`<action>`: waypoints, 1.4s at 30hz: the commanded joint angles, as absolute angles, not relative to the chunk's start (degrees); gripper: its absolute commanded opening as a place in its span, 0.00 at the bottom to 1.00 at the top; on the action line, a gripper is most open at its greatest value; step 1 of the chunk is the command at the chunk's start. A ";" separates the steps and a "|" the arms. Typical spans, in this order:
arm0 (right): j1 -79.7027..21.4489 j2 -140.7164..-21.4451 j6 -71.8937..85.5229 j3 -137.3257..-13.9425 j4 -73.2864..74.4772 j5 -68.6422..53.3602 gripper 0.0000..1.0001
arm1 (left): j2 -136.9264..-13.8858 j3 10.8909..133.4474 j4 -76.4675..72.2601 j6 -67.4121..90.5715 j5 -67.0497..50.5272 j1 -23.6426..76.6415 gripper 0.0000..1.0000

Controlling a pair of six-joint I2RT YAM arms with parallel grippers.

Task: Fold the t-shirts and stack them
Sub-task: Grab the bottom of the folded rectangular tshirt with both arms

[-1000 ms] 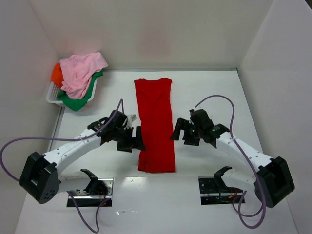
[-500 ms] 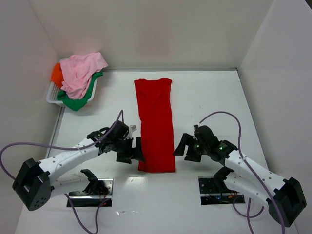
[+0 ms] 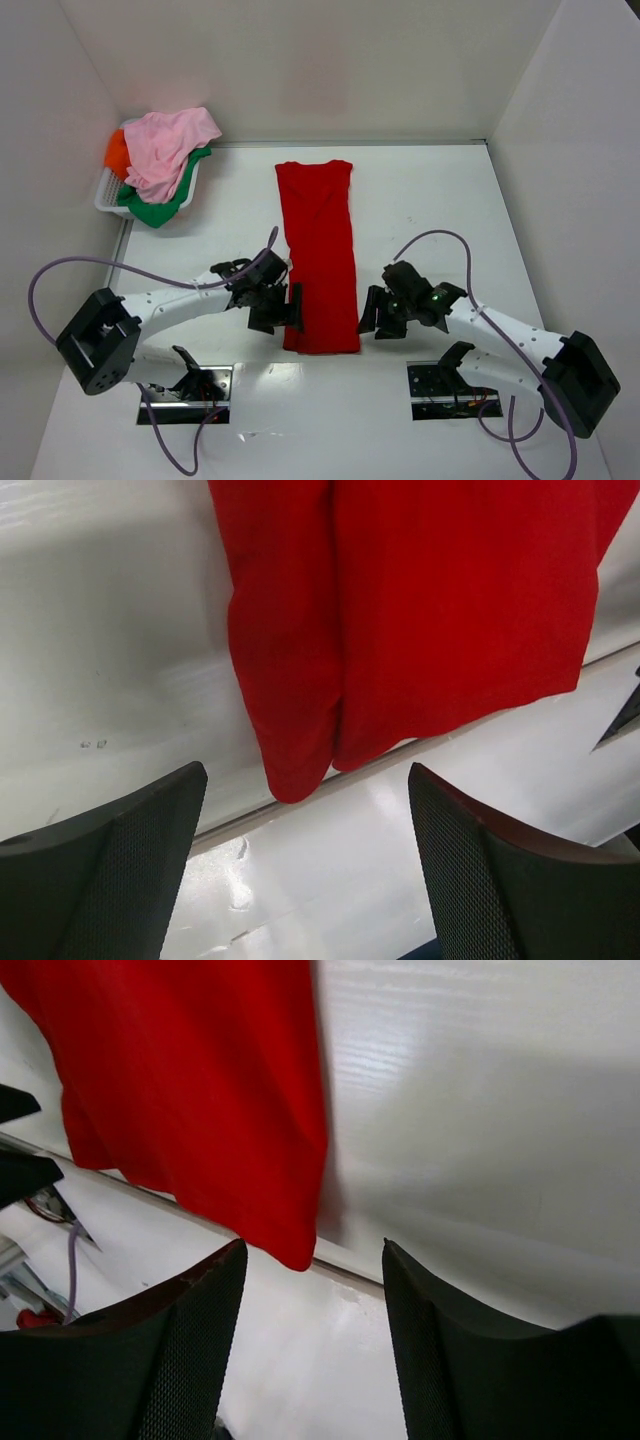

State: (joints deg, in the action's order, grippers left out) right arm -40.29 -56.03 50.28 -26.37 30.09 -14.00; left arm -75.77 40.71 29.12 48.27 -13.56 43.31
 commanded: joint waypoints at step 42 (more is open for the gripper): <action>-50.89 -72.50 59.50 -31.90 24.61 -11.60 0.22 | -79.72 40.78 23.64 61.43 -4.13 53.44 0.59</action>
